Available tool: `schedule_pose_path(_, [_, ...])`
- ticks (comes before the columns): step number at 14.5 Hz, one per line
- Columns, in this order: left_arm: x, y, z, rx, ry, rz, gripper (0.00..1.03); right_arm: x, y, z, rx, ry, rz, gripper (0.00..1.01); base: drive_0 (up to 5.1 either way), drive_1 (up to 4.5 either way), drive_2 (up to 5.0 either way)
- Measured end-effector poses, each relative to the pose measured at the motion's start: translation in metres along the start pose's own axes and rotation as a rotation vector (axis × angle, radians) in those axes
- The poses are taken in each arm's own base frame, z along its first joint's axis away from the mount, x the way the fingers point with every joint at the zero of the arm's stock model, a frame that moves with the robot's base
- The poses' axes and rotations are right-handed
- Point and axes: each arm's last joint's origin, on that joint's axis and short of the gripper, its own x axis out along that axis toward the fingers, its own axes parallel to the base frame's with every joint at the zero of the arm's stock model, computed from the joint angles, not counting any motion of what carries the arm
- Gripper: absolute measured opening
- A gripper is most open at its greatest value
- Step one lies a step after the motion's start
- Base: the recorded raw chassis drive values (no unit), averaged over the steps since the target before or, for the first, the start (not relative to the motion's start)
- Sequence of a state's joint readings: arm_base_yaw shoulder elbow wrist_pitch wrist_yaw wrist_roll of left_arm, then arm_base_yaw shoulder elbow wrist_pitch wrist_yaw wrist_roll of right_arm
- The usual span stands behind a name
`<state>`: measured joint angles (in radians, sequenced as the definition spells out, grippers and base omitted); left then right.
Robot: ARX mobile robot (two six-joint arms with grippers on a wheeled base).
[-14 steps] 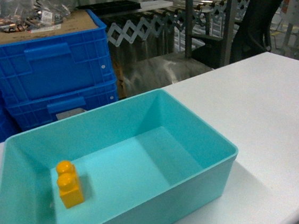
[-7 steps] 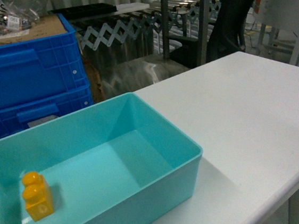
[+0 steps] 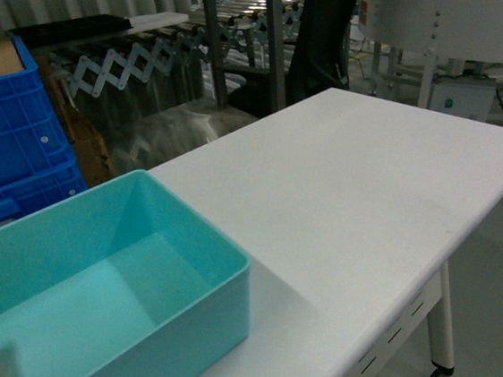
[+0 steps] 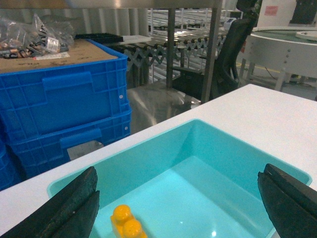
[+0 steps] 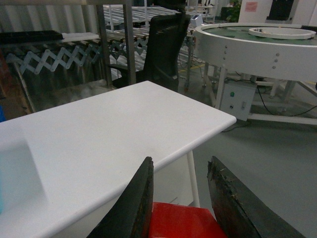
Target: Pick red block from blue box to shelf
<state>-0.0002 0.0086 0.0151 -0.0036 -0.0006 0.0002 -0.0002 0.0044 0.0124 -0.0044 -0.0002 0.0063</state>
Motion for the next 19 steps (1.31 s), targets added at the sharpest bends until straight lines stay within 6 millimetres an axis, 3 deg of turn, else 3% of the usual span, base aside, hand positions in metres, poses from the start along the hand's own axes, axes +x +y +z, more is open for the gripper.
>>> schedule_pose_path(19, [0.0000, 0.0000, 0.0000, 0.000, 0.000, 0.000, 0.98, 0.0000, 0.0000, 0.0000, 0.000, 0.000, 0.000, 0.28, -1.5, -1.47, -1.5])
